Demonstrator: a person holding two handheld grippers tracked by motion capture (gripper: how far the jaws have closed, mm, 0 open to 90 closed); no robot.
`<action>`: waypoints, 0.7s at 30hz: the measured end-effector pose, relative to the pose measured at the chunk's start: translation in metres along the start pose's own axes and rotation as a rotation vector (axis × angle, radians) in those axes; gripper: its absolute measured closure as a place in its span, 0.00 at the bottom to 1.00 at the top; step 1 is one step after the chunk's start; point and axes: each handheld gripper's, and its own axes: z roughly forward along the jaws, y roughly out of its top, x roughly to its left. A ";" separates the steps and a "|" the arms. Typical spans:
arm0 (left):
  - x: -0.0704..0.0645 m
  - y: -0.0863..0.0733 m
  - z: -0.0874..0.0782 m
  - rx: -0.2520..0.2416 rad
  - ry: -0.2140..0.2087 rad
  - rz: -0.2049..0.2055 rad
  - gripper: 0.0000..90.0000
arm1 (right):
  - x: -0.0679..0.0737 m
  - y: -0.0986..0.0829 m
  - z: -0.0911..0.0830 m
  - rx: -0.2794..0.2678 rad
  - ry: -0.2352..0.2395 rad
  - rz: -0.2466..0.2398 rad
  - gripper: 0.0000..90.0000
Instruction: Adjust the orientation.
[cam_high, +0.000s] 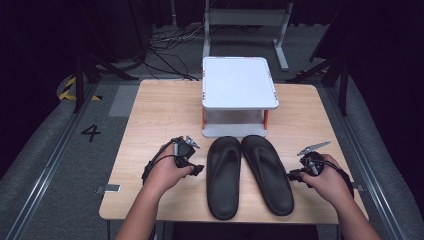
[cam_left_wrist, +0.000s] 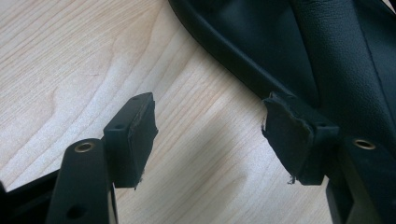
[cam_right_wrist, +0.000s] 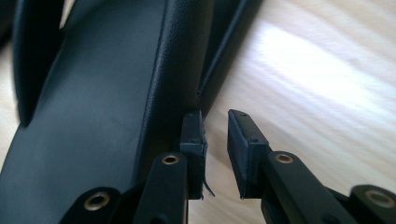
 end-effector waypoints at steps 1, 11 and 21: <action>0.000 0.000 0.000 0.001 -0.002 -0.003 0.39 | 0.002 0.000 0.001 -0.001 0.012 -0.001 0.85; -0.005 -0.003 0.008 0.082 -0.065 0.004 0.46 | 0.025 0.006 0.012 0.007 0.110 -0.045 0.82; -0.015 -0.006 0.013 0.210 -0.145 0.016 0.52 | 0.032 0.009 0.016 -0.012 0.115 -0.056 0.78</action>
